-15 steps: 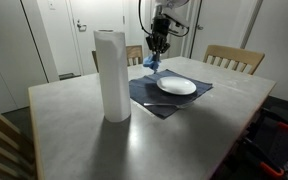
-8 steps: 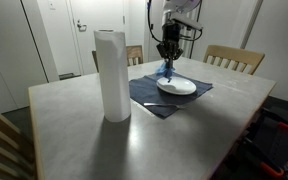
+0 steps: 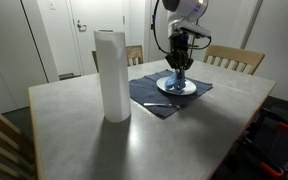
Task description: Wipe the white plate with the blue towel
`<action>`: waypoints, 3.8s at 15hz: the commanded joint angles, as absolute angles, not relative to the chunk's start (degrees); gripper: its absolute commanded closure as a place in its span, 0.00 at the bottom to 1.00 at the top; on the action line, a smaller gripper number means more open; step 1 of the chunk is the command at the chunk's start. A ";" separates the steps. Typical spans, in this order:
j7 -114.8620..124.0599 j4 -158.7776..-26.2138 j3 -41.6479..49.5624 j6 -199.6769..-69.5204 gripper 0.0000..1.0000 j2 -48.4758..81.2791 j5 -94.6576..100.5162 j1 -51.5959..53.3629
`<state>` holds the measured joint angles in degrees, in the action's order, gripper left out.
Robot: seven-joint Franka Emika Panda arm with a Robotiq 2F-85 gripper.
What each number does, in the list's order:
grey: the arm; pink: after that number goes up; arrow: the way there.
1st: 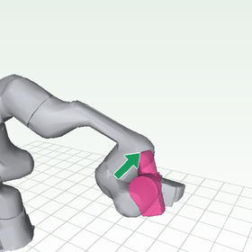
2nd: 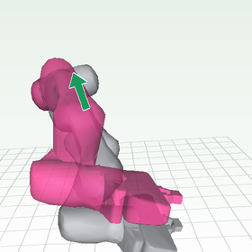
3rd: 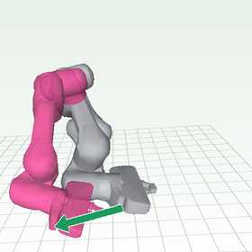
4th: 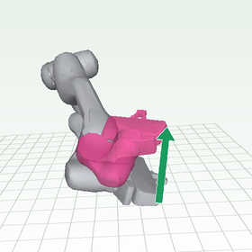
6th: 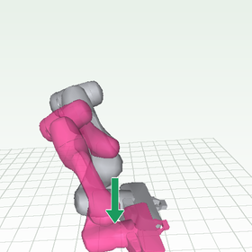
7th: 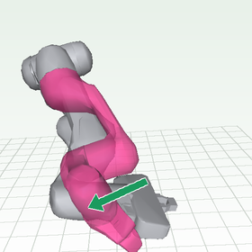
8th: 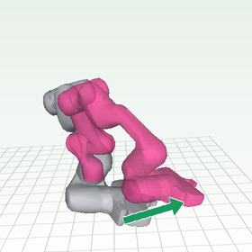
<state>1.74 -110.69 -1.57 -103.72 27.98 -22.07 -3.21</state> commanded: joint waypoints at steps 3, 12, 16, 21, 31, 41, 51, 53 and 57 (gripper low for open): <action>2.59 -114.45 -0.89 -109.30 0.98 26.11 -24.76 -3.38; 2.26 -112.75 -0.90 -110.45 0.91 27.88 -26.09 -3.37; 2.26 -112.79 -0.90 -110.57 0.91 27.59 -26.26 -3.37; 1.52 -110.39 -0.62 -109.68 0.98 30.72 -25.04 -3.64; 2.88 -107.54 2.49 -112.36 0.98 36.99 -24.94 -7.25; 20.90 -107.56 6.28 -125.94 0.98 37.37 -20.79 -3.33; 23.48 -105.75 2.28 -120.78 0.98 37.75 -24.62 -4.25; 23.11 -106.10 1.49 -119.46 0.98 37.63 -26.14 -4.30; 22.40 -105.55 0.80 -115.79 0.98 38.27 -26.19 -3.84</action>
<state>24.42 -106.74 1.67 -119.22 36.83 -25.49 -3.25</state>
